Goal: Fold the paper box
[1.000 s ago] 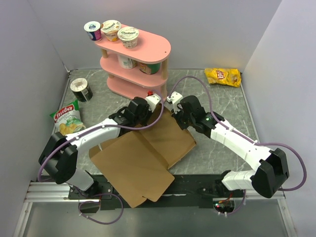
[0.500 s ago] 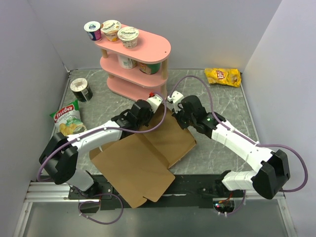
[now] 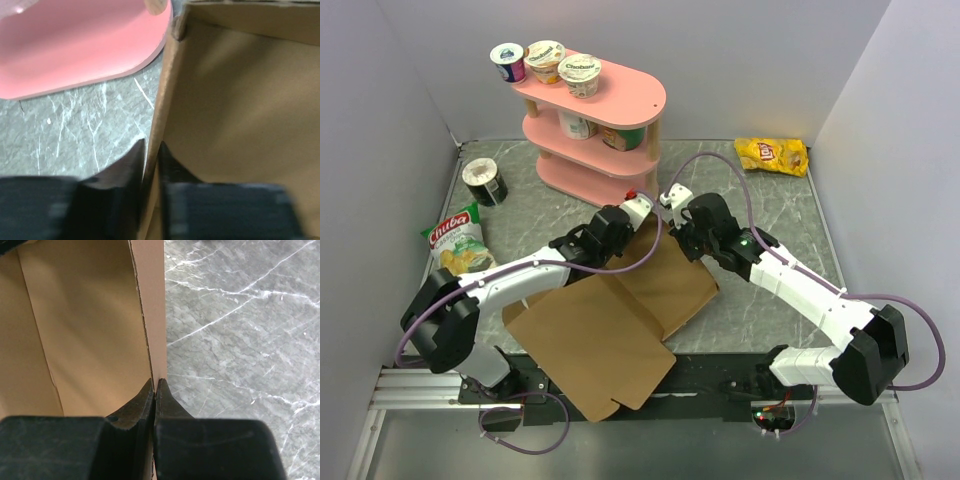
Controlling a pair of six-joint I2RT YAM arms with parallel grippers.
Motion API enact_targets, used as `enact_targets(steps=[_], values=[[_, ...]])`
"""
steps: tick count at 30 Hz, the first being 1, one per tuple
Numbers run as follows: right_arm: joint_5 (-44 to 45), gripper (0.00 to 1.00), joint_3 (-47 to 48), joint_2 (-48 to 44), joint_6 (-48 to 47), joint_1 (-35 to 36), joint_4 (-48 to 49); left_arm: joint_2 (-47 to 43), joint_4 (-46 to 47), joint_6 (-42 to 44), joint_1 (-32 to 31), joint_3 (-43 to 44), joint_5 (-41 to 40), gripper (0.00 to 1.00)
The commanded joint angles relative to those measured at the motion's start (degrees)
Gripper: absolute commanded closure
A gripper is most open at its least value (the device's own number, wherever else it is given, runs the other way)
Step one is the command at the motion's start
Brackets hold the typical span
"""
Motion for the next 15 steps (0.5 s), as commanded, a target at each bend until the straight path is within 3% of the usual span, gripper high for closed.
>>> enact_targets(steps=[1, 6, 15], values=[[-2.3, 1.0, 2.7, -0.7, 2.4, 0.8, 0.8, 3.1, -3.3, -2.1, 1.5, 1.1, -3.9, 0.69], [-0.8, 1.0, 2.7, 1.4, 2.9, 0.7, 0.2, 4.8, -6.1, -4.2, 1.6, 2.5, -2.7, 0.54], [-1.1, 1.0, 2.2, 1.1, 3.2, 0.2, 0.3, 2.0, -6.4, -7.4, 1.8, 2.9, -1.4, 0.37]])
